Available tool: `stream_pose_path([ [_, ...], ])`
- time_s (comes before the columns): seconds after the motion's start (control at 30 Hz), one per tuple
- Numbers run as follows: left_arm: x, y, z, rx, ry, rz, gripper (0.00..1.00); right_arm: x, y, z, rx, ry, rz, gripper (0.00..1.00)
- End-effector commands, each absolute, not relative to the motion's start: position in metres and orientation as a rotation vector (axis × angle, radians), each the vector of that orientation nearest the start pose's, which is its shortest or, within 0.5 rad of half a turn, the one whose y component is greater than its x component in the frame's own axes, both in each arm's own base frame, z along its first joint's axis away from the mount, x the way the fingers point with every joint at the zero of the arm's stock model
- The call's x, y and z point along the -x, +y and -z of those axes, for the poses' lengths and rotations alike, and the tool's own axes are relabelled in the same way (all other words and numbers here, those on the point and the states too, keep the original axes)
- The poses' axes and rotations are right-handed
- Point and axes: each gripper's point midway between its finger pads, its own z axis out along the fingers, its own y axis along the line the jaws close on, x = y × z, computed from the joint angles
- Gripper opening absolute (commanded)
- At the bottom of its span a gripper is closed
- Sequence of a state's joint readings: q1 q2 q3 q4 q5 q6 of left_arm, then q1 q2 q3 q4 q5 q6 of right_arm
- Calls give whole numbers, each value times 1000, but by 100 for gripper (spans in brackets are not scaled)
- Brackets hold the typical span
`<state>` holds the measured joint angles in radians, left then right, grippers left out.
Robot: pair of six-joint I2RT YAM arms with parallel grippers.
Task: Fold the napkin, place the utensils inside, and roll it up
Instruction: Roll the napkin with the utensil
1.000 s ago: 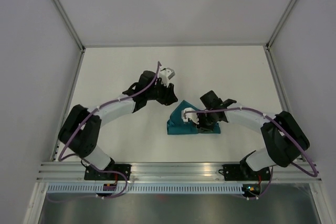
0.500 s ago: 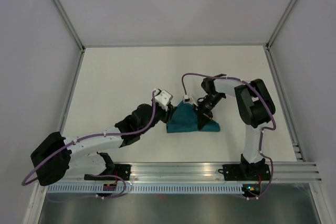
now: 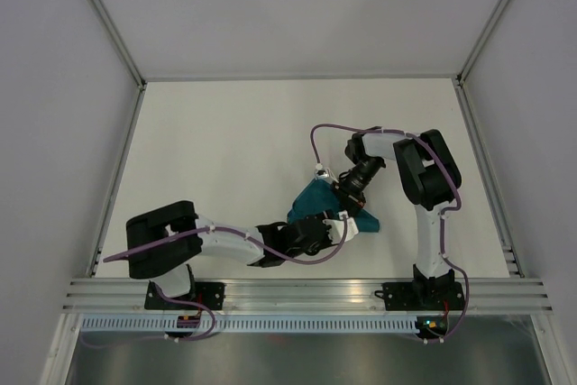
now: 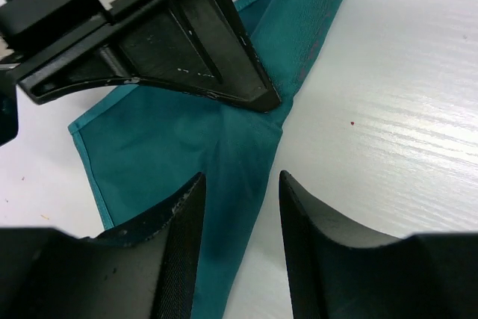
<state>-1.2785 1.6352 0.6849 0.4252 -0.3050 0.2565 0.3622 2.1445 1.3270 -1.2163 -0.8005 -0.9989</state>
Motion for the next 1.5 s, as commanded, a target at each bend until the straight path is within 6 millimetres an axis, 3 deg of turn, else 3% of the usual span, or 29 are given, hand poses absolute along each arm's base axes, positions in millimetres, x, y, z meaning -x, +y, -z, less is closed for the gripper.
stream_pose_path([
  [0.0, -181, -394, -62, -1383, 1556, 290, 50, -229, 163, 43, 1872, 2435, -1119, 1],
  [0.2, -181, -396, -35, -1453, 1569, 262, 50, -232, 163, 44, 1866, 2441, -1117, 0],
  [0.47, -186, -393, -17, -1459, 1629, 272, 48, -232, 162, 44, 1865, 2448, -1116, 0],
  [0.57, -185, -389, -8, -1475, 1671, 290, 34, -231, 162, 44, 1862, 2450, -1119, 0],
  [0.6, -181, -386, 2, -1504, 1699, 309, 21, -229, 161, 42, 1863, 2448, -1121, 1],
  [0.63, -181, -386, 2, -1503, 1701, 309, 21, -229, 161, 42, 1863, 2447, -1120, 1],
  [0.7, -179, -383, 7, -1515, 1726, 322, 11, -229, 162, 41, 1858, 2444, -1117, 3],
  [0.8, -177, -383, 11, -1508, 1774, 377, 2, -229, 163, 38, 1848, 2443, -1117, 14],
  [0.83, -180, -381, 11, -1502, 1792, 392, 2, -231, 164, 35, 1843, 2438, -1110, 27],
  [0.9, -177, -382, 10, -1484, 1825, 452, 2, -231, 166, 30, 1827, 2427, -1115, 40],
  [0.93, -179, -379, 12, -1477, 1850, 467, 2, -232, 168, 24, 1814, 2420, -1110, 51],
  [1.13, -177, -371, 17, -1439, 1973, 604, 2, -251, 177, -11, 1691, 2374, -1041, 75],
  [1.27, -175, -364, 20, -1412, 2066, 716, 2, -281, 177, -30, 1505, 2390, -893, 77],
  [1.4, -177, -359, 20, -1360, 2136, 838, 2, -319, 162, -57, 1306, 2338, -713, 78],
  [1.47, -176, -358, 21, -1356, 2164, 880, 2, -327, 156, -67, 1234, 2320, -678, 77],
])
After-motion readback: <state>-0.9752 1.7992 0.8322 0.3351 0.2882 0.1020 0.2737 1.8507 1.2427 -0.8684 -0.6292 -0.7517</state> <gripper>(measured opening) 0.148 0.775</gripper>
